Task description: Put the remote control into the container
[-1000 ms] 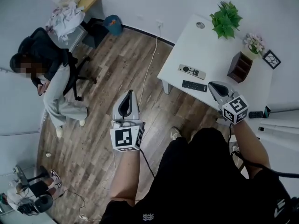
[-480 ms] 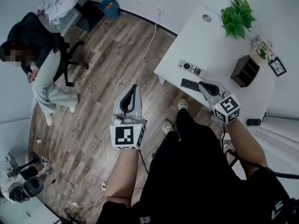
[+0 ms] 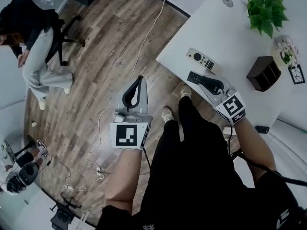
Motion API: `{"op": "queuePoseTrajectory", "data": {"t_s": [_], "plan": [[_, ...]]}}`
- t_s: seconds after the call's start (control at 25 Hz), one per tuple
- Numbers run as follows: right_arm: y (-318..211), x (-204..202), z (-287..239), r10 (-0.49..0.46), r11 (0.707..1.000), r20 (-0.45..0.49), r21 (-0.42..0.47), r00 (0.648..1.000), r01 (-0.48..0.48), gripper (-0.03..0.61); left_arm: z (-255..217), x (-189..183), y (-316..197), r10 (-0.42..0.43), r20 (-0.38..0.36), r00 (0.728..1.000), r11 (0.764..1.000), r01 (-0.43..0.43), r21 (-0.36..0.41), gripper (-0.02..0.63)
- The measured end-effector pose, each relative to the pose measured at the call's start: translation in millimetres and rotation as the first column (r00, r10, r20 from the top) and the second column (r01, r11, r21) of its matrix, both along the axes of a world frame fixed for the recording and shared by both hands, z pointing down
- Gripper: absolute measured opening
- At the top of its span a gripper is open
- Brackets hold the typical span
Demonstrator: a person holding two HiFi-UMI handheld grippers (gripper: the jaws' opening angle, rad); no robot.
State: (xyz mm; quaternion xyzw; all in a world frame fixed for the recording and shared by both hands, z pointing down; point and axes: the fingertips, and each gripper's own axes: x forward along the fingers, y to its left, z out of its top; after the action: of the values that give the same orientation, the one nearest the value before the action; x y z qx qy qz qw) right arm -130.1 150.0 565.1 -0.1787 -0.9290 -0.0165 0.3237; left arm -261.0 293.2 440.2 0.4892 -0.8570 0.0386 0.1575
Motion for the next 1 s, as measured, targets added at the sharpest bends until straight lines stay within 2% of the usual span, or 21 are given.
{"op": "queuePoseTrajectory", "data": {"t_s": [0.12,0.36,0.6,0.88,1.0], "plan": [[4,-4,15,-0.057,0.998,-0.031,0.025,0.998,0.057,0.153,19,2,-2,-0.001,-0.030,1.000,1.000,0.000,-0.026,0.002],[7,-9,52,-0.111,0.993,-0.163,0.024,0.980,0.116,0.269,43,3,-2,-0.007,-0.071,0.997,0.998,0.003,-0.056,0.002],[15,-17,63,-0.167,0.982,-0.193,0.052,0.967,0.180,0.272,49,-1,2,-0.034,-0.086,0.996,0.998,0.030,-0.052,0.002],[18,-22,79,-0.190,0.970,-0.262,0.097,0.946,0.222,0.258,59,-3,18,-0.081,-0.114,0.990,0.995,0.074,-0.066,0.002],[17,-24,79,-0.185,0.971,-0.260,0.099,0.948,0.217,0.239,61,-2,21,-0.090,-0.120,0.989,0.994,0.082,-0.071,0.002]]}}
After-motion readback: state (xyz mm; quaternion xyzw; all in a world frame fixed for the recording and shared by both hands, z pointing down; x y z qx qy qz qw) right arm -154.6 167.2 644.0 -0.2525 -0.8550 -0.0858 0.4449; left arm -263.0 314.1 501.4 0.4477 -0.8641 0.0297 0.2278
